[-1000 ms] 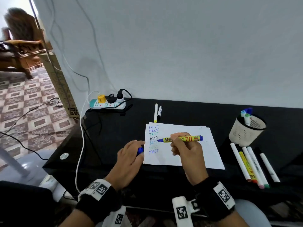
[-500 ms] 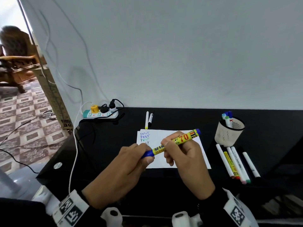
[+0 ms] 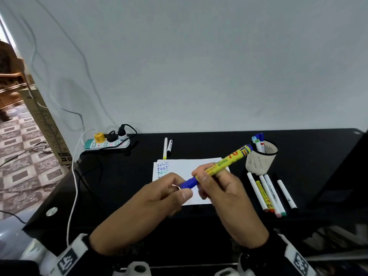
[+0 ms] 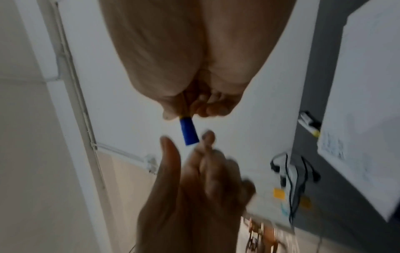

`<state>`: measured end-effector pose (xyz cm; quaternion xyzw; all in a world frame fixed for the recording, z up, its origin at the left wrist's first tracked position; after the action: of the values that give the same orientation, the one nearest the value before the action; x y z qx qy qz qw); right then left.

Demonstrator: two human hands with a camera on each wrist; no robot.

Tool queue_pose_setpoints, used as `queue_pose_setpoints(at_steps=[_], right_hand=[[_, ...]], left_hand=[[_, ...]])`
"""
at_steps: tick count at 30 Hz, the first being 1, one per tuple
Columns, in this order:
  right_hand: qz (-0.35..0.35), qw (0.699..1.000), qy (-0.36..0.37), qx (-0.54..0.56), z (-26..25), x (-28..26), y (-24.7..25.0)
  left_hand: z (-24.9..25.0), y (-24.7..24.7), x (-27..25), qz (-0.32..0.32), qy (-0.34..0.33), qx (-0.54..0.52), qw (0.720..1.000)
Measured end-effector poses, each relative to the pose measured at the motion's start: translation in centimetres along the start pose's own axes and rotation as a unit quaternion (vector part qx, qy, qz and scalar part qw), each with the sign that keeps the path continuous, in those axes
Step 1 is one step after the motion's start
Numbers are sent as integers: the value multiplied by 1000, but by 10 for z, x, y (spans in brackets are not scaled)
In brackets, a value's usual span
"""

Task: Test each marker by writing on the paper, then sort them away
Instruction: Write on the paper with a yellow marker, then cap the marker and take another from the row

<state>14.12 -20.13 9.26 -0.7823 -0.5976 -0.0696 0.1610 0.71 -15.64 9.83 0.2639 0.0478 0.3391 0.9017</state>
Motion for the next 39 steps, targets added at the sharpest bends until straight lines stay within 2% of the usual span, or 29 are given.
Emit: queue_pose_setpoints(at_steps=[2, 4, 6, 7, 9, 11, 12, 15, 19, 23, 26, 29, 33, 36, 39], right_hand=[[77, 996, 4, -33, -9, 15, 41], [118, 991, -21, -62, -18, 32, 86], [146, 970, -49, -187, -31, 51, 134], [152, 943, -57, -292, -38, 61, 158], [150, 850, -60, -502, -53, 80, 199], [146, 771, -69, -616, -61, 95, 230], [152, 748, -74, -642, -64, 100, 243], [161, 726, -95, -662, -68, 114, 263], [107, 702, -153, -687, -48, 134, 266], [123, 713, -160, -672, -37, 156, 267], [148, 707, -120, -681, -36, 176, 248], [132, 755, -90, -636, -16, 195, 195], [10, 818, -131, -559, 58, 220, 93], [-71, 825, -187, -528, 134, 244, 30], [-67, 836, -255, -482, 195, 265, 5]], left_hand=[[-14, 6, 5, 19, 19, 60, 998], [-46, 19, 11, 74, 63, 104, 990], [-91, 32, 18, 124, 108, 138, 977], [-114, 35, 21, 133, 126, 159, 970], [-159, 36, 27, 131, 147, 215, 957], [-197, 33, 34, 111, 168, 293, 935], [-213, 31, 36, 102, 184, 333, 919], [-241, 23, 36, 72, 228, 394, 888], [-250, 15, 34, 79, 207, 434, 873], [-250, 12, 34, 79, 191, 462, 862], [-252, 11, 33, 85, 191, 465, 860], [-253, 10, 33, 91, 188, 467, 859], [-253, 8, 34, 90, 185, 466, 861], [-256, 9, 32, 93, 185, 463, 862], [-261, 9, 29, 84, 193, 480, 852]])
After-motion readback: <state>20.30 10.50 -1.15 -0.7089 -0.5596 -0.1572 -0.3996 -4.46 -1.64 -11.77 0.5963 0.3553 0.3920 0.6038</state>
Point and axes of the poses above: each hand's wrist, its own x-axis towards the middle knuckle, its own y-axis out of the back of the hand, z = x × y, the point moved 9 cm from there along x, towards the middle knuckle, and after that the axes turned 7 degrees about x, right-handed, at the moved point
